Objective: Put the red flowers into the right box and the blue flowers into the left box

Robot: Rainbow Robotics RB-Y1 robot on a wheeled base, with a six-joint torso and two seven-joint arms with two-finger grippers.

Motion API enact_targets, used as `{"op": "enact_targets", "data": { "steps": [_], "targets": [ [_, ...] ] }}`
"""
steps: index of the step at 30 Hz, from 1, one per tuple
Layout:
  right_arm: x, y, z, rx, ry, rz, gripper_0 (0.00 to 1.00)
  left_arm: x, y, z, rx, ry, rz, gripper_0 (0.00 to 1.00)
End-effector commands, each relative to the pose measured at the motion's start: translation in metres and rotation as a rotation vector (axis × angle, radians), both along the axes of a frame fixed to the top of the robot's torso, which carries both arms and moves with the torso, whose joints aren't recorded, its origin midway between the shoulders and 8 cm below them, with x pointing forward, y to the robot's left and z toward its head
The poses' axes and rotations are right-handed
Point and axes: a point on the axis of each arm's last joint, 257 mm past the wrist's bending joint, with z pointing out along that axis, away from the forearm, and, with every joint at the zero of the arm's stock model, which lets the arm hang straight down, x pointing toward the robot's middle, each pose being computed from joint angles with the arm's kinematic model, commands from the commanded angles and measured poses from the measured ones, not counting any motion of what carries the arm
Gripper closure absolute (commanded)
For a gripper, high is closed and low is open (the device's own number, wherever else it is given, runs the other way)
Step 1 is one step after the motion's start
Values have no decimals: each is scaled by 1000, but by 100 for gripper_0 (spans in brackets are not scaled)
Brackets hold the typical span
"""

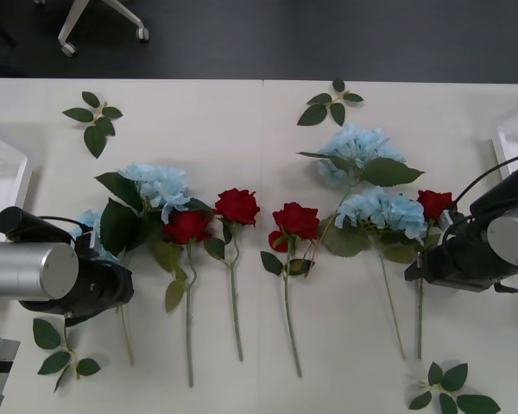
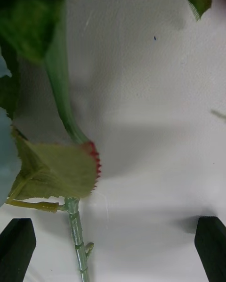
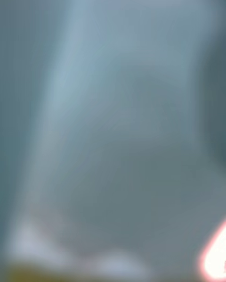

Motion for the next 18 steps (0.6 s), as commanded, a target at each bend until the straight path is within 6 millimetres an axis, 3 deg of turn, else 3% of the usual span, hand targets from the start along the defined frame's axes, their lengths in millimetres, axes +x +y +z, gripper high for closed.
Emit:
{"op": "enact_targets", "data": {
  "steps": [1, 12, 16, 17, 18],
  "targets": [
    [-8, 13, -12, 10, 7, 38, 0, 11, -2, 11, 9, -37, -17, 100],
    [6, -2, -47, -56, -16, 33, 0, 13, 0, 46, -23, -137, -8, 100],
    [9, -12, -54, -105, -25, 52, 66, 11, 0, 62, -17, -185, -11, 100],
    [9, -13, -53, -109, -27, 55, 76, 10, 1, 64, -16, -191, -12, 100],
    [10, -14, -53, -114, -29, 59, 98, 10, 0, 70, -14, -207, -16, 100]
  ]
}}
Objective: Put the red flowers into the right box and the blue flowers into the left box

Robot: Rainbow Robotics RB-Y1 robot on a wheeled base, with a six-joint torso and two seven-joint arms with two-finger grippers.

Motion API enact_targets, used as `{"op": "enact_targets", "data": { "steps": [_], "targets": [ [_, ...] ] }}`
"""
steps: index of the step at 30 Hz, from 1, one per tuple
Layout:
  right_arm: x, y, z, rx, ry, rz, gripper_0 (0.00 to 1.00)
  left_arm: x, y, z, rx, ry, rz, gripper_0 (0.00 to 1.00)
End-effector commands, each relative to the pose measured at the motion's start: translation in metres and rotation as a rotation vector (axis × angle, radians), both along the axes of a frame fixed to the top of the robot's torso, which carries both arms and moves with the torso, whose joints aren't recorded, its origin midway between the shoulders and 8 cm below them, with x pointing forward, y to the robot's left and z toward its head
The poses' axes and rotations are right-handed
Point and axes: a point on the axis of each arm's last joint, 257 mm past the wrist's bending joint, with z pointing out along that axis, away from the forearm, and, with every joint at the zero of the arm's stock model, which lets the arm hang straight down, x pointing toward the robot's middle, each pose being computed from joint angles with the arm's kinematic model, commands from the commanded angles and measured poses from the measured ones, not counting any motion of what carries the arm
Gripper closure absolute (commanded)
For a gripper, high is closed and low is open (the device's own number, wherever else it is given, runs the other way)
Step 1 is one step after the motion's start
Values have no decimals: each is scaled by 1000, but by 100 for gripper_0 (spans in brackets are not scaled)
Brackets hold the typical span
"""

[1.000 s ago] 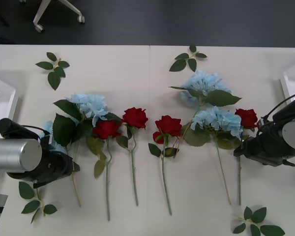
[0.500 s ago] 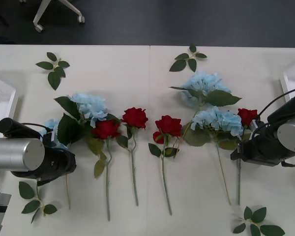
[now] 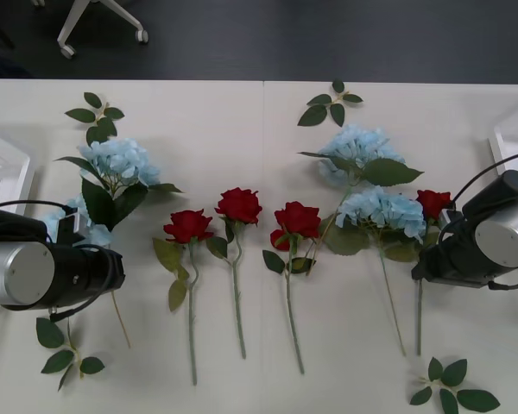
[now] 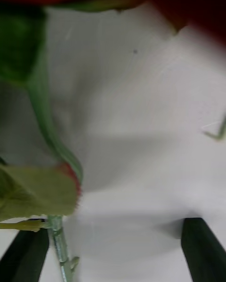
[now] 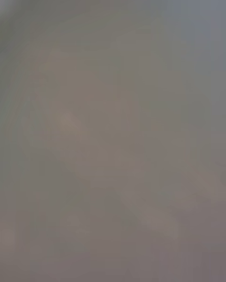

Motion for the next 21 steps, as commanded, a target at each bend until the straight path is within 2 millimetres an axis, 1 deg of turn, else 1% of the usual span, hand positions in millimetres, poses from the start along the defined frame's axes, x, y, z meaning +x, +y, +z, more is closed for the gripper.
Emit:
{"op": "enact_targets", "data": {
  "steps": [1, 2, 4, 5, 7, 8, 10, 13, 14, 18, 19, 20, 21],
  "targets": [
    [-5, 1, -39, -40, -4, 66, 100, -3, -1, 25, 17, -75, -20, 100],
    [-5, 1, -39, -42, -4, 66, 100, -3, -1, 29, 18, -86, -22, 100],
    [-5, -1, -38, -46, -5, 68, 100, -4, -6, 45, 25, -130, -38, 100],
    [-5, -1, -38, -46, -3, 69, 100, -4, -8, 50, 25, -142, -43, 100],
    [-6, -2, -38, -49, -1, 67, 100, -1, -17, 72, 22, -200, -67, 100],
    [-5, -3, -37, -51, -1, 68, 100, -1, -19, 76, 22, -211, -72, 100],
    [-6, -7, -35, -59, 0, 66, 100, 1, -29, 97, 16, -262, -98, 100],
    [-4, -16, -30, -79, -5, 66, 100, 2, -38, 114, 9, -308, -120, 100],
    [-4, -19, -29, -87, -3, 65, 100, 2, -39, 118, 11, -315, -124, 100],
    [-2, -44, 0, -143, 18, 49, 100, 3, -40, 128, 3, -340, -127, 100],
    [-1, -50, 13, -153, 22, 44, 100, 4, -39, 131, 2, -346, -124, 100],
    [0, -54, 20, -157, 24, 37, 100, 5, -38, 131, 0, -347, -120, 100],
    [-1, -61, 35, -159, 33, 27, 100, 6, -34, 134, -3, -353, -109, 100]
  ]
}}
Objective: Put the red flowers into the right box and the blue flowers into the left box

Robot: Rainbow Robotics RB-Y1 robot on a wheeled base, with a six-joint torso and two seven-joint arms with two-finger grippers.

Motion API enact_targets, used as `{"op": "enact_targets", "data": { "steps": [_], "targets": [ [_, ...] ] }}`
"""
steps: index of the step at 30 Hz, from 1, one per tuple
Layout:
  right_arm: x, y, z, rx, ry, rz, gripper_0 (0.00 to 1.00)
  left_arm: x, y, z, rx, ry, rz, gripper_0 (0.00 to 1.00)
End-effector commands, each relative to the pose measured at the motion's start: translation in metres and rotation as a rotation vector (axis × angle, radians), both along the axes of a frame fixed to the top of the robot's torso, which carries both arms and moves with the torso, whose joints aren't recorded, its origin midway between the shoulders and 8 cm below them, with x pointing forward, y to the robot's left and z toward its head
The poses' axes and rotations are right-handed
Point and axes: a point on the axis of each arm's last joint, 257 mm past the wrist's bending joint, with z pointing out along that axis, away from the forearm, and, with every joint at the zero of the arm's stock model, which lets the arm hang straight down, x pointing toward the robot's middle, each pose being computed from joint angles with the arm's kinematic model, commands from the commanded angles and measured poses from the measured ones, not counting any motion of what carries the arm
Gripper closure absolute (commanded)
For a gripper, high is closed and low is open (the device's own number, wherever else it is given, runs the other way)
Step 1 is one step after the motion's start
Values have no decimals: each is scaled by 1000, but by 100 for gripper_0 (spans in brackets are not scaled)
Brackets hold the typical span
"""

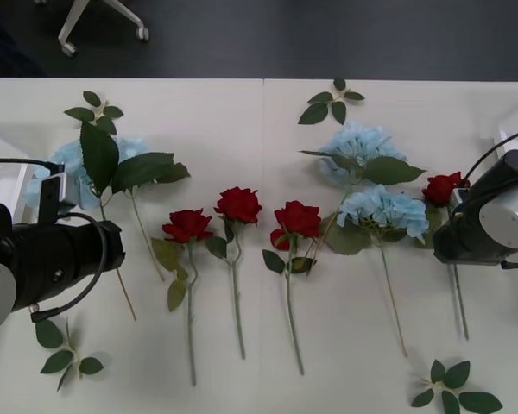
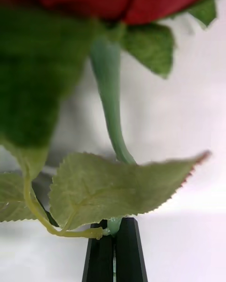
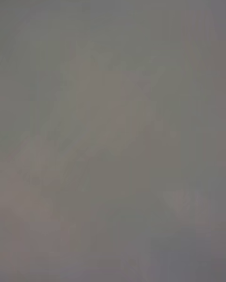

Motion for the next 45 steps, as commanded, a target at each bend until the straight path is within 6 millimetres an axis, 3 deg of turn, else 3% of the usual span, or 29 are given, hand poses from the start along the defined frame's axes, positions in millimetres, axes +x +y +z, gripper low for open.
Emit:
{"op": "enact_targets", "data": {
  "steps": [1, 6, 9, 12, 19, 24, 29, 34, 39, 45],
  "targets": [
    [-28, -27, 19, -18, 73, -3, 100, 7, 14, 24, 3, -62, 21, 100],
    [-32, -42, 79, -10, 92, 9, 100, 14, 48, 40, 0, -97, 104, 100],
    [-32, -52, 113, -21, 93, 14, 100, 16, 79, 49, 2, -117, 174, 100],
    [-32, -72, 152, -63, 71, -2, 100, 17, 124, 58, 4, -130, 272, 100],
    [-26, -110, 205, -192, -3, 1, 100, 18, 209, 65, 72, -109, 412, 100],
    [-11, -153, 243, -285, -102, -35, 100, 20, 271, 66, 124, -60, 487, 100],
    [3, -200, 260, -364, -173, -83, 100, 24, 313, 58, 143, -26, 541, 100],
    [14, -243, 264, -412, -231, -111, 100, 26, 348, 47, 144, -4, 589, 100],
    [18, -289, 248, -472, -254, -90, 100, 30, 378, 38, 159, 3, 620, 100],
    [26, -314, 228, -521, -274, -54, 100, 35, 399, 27, 186, 4, 613, 100]
  ]
}}
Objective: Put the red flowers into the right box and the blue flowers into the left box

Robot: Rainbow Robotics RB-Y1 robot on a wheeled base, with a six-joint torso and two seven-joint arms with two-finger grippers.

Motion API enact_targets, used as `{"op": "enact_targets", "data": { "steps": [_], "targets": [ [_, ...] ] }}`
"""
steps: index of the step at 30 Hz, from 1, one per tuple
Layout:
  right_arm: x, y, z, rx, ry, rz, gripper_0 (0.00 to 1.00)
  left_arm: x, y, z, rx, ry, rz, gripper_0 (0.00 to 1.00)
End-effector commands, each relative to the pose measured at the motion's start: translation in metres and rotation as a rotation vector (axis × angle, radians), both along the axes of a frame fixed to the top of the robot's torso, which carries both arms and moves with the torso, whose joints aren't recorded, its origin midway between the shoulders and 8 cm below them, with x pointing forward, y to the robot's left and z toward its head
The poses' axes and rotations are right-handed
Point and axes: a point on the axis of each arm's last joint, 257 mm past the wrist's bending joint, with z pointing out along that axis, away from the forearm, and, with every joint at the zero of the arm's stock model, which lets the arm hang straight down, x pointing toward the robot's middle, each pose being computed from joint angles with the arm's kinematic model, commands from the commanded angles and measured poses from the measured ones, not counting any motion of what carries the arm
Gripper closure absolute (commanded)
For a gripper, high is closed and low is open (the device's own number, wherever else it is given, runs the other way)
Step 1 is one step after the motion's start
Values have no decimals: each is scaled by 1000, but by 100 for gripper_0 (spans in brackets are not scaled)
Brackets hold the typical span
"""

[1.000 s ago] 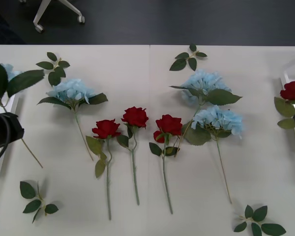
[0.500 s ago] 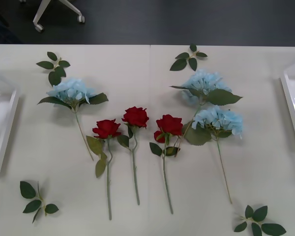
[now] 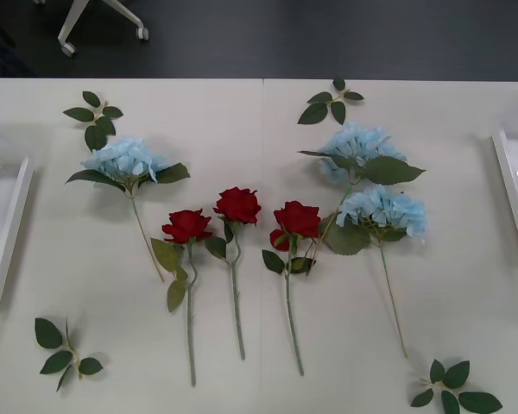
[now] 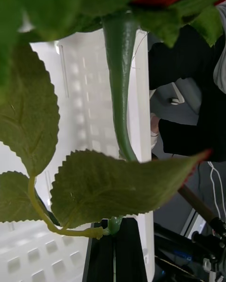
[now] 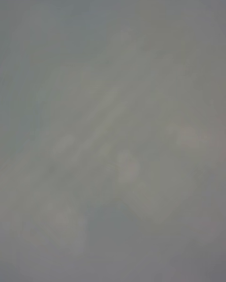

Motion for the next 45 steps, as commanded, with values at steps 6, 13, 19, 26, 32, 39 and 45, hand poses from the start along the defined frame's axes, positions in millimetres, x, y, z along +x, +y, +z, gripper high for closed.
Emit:
{"op": "enact_targets", "data": {
  "steps": [6, 13, 19, 26, 32, 39, 45],
  "targets": [
    [24, -7, -34, -77, -18, 72, 100, 20, 26, 17, 112, -24, -80, 96],
    [37, -7, -42, -84, -68, 87, 100, 25, 15, 14, 102, -23, -108, 0],
    [40, -3, -44, -50, -90, 75, 28, 31, -10, 16, 91, -4, -168, 0],
    [44, 2, -45, -42, -93, 90, 27, 34, -72, 26, 79, 50, -306, 0],
    [53, 25, -43, 32, -115, 95, 27, 37, -136, 18, 3, 40, -390, 0],
    [48, 75, -10, 203, -71, 50, 27, 41, -207, 1, -148, 4, -402, 0],
    [33, 121, 19, 287, -3, 65, 27, 44, -260, -9, -187, 19, -408, 0]
  ]
}}
